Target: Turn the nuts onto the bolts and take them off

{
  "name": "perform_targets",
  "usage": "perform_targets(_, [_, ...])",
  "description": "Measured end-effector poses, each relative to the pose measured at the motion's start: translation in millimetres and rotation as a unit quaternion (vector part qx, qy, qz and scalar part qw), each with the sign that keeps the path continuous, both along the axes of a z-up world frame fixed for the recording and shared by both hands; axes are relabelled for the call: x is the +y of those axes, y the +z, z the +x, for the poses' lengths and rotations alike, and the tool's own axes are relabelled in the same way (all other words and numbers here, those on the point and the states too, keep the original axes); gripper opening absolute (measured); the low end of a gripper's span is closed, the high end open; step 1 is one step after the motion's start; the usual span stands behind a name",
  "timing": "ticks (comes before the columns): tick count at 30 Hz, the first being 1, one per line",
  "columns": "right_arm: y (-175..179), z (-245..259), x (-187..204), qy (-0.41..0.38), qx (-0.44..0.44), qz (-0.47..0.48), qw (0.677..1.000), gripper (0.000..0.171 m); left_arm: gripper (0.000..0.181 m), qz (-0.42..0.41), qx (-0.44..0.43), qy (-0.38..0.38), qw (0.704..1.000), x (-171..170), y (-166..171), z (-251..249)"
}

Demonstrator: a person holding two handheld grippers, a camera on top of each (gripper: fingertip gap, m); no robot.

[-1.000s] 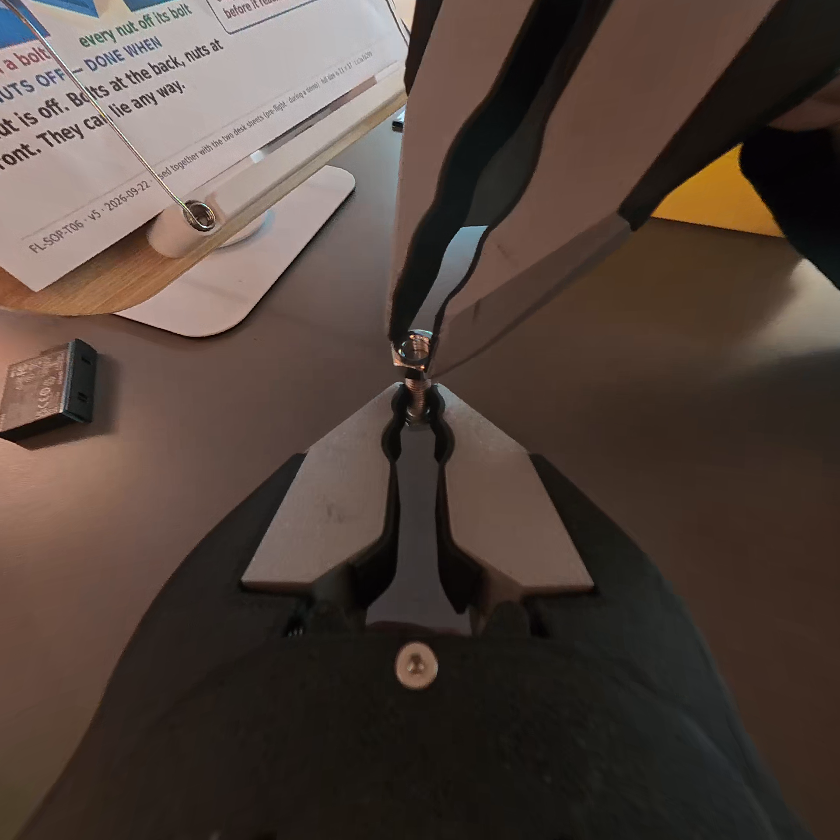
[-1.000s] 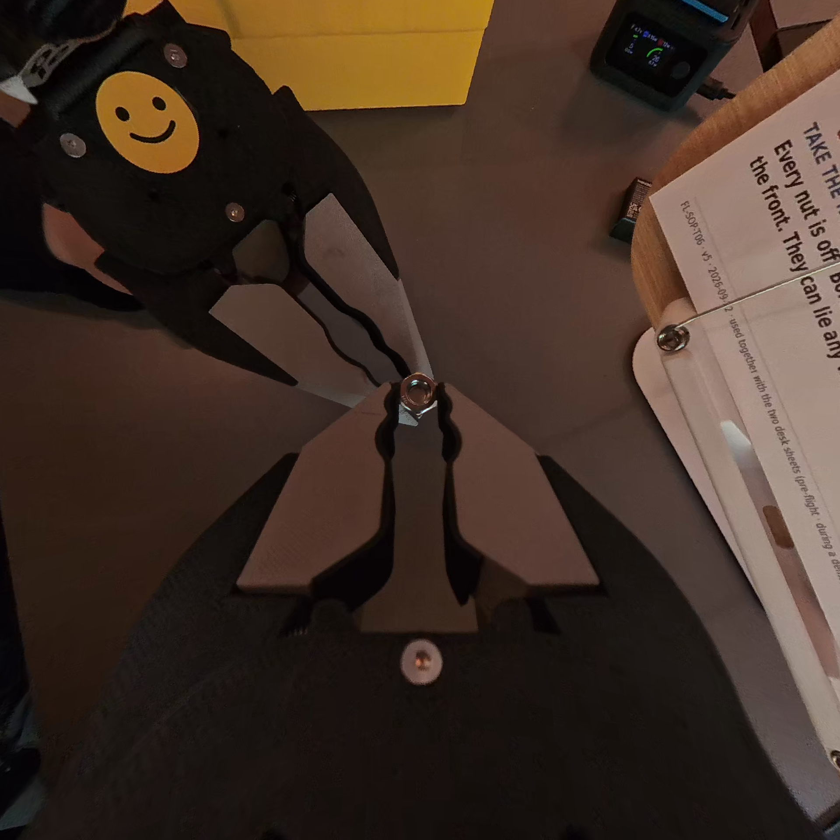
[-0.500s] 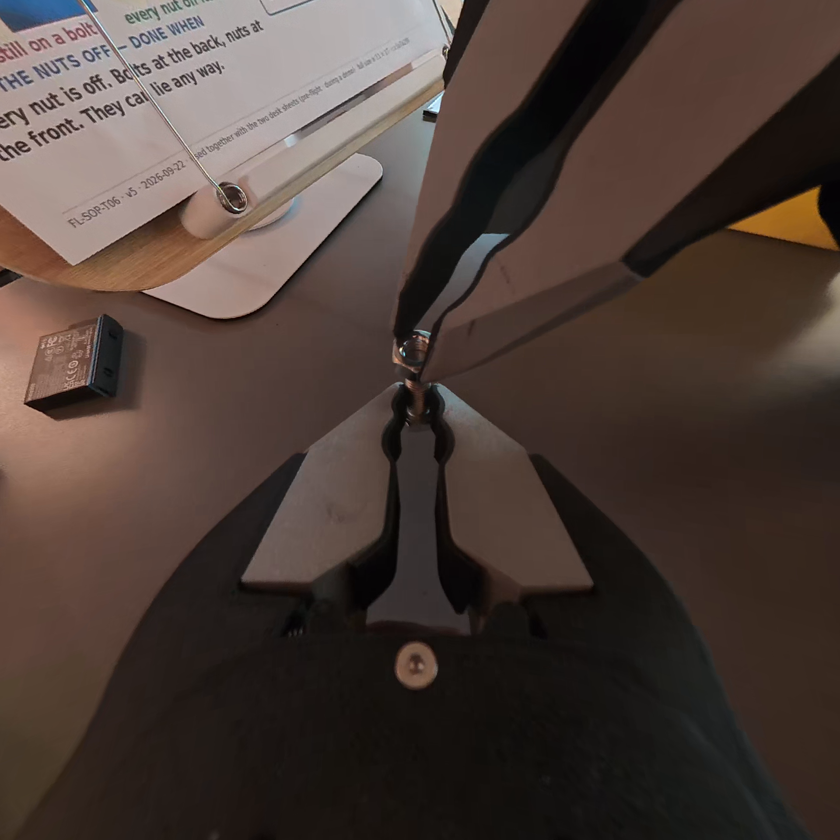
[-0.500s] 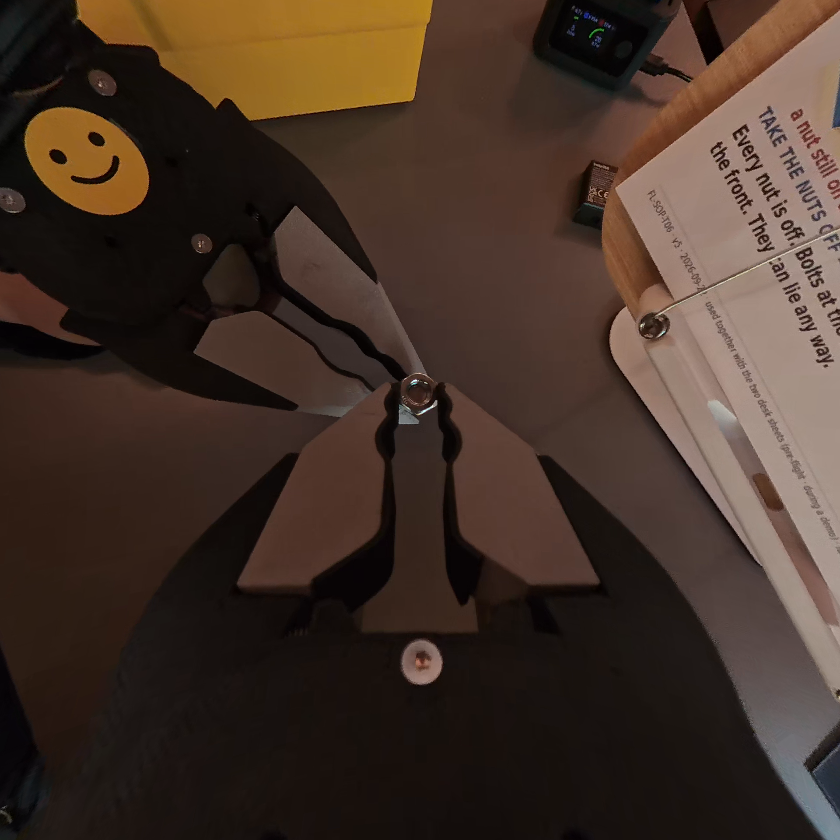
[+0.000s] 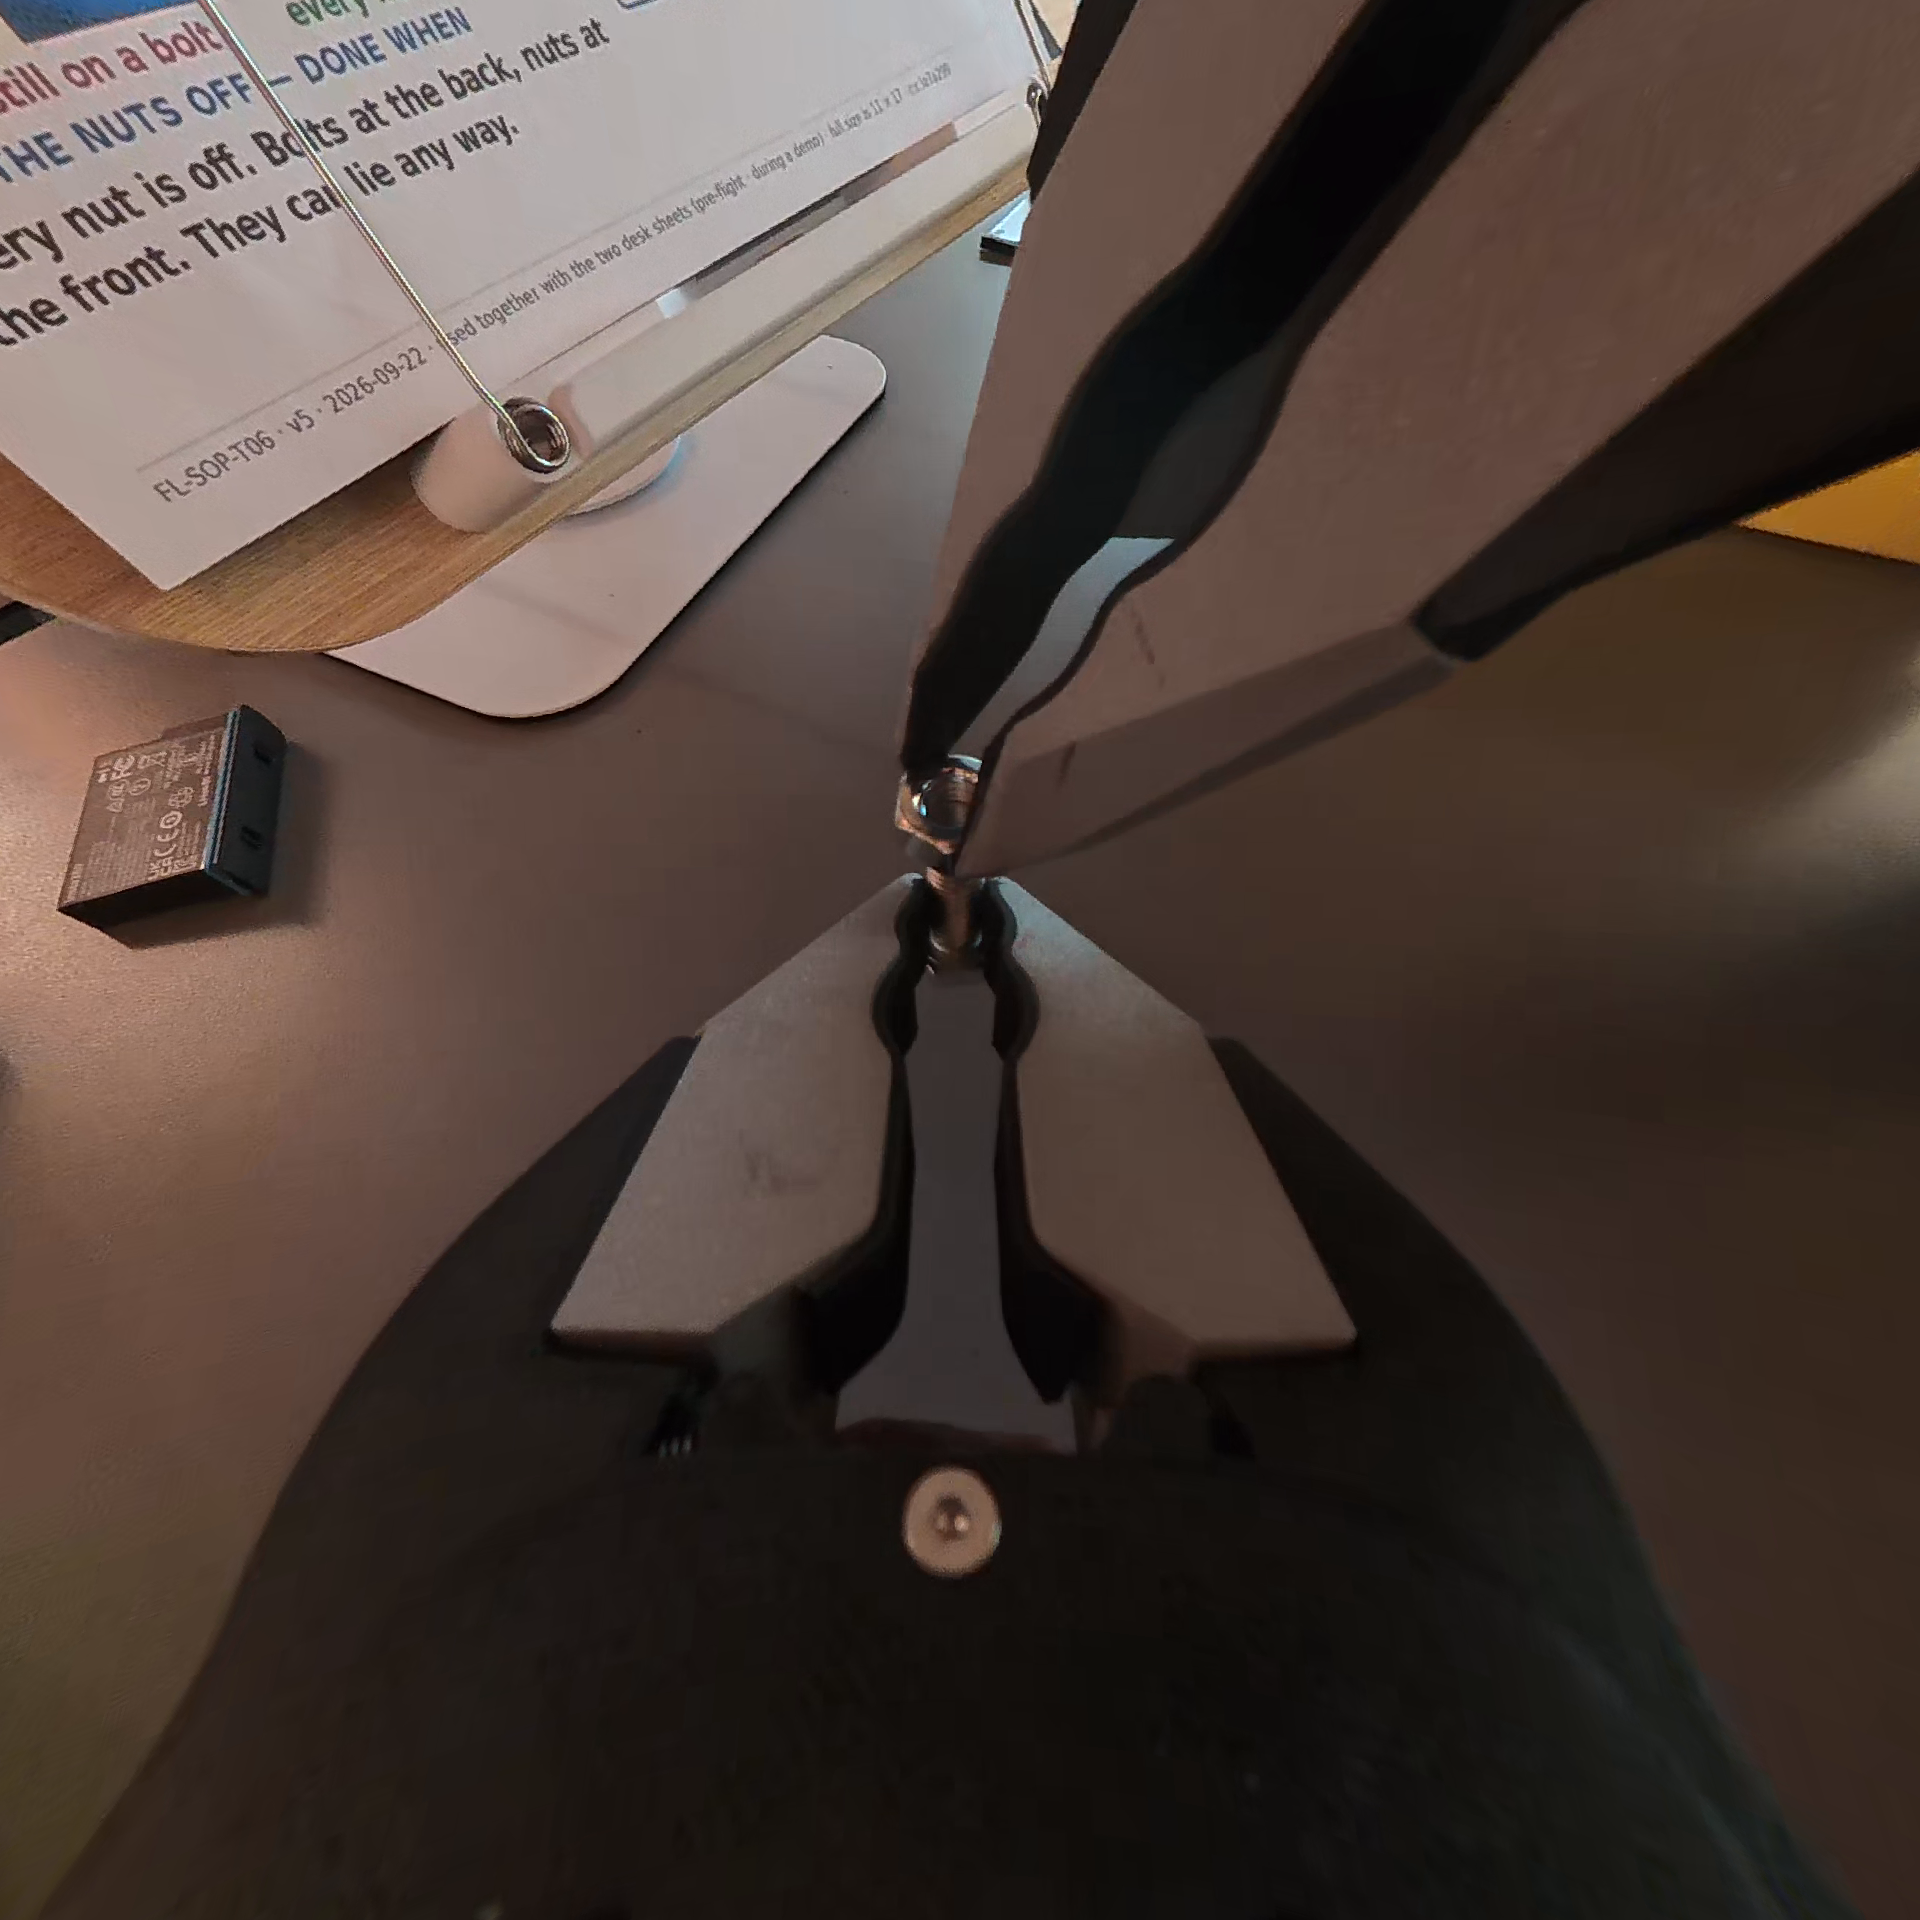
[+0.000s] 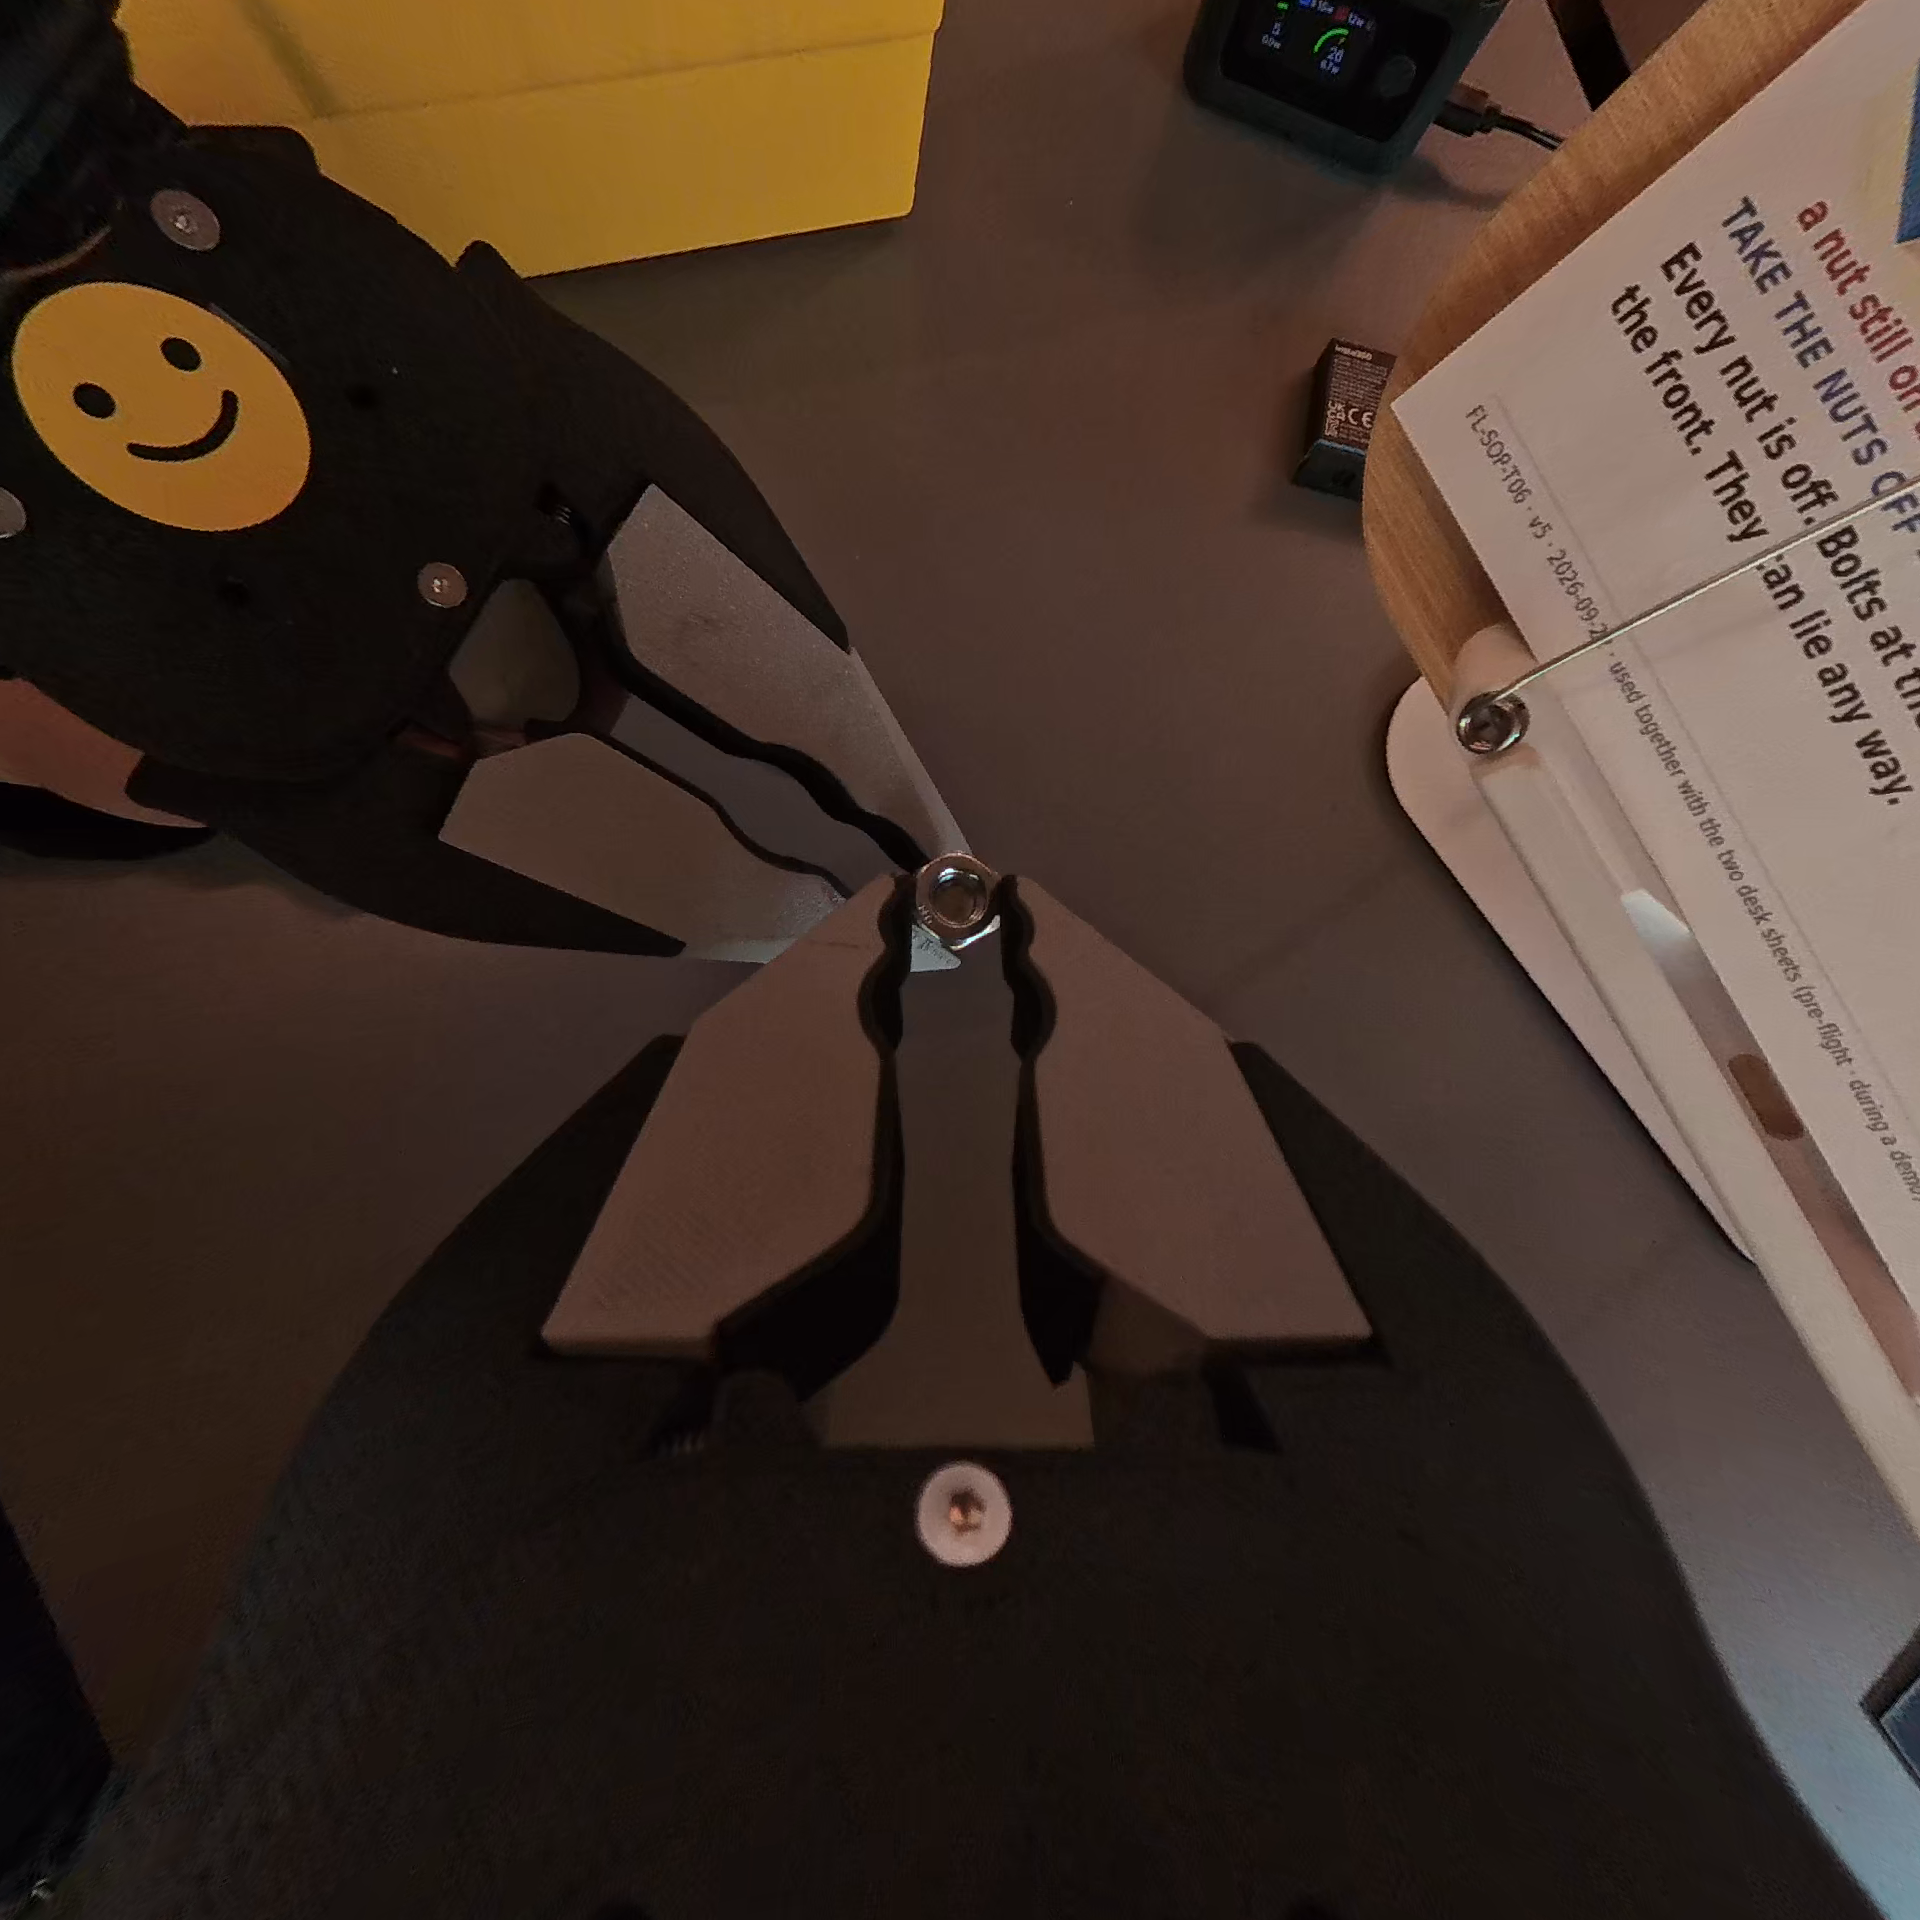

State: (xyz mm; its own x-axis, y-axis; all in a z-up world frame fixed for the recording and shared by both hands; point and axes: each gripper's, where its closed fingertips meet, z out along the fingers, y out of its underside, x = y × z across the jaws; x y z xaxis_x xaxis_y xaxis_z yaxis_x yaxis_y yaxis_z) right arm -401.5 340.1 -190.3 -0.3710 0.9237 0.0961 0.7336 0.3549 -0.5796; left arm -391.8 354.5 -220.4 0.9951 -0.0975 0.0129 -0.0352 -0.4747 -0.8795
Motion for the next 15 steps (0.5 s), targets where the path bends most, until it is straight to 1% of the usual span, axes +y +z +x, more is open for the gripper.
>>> perform_targets(15, [-0.1,0.2,1.5,0.004,0.003,0.014,1.0,0.014,0.007,0.005,-0.005,-0.002,1.0,0.2,1.9,-0.1])
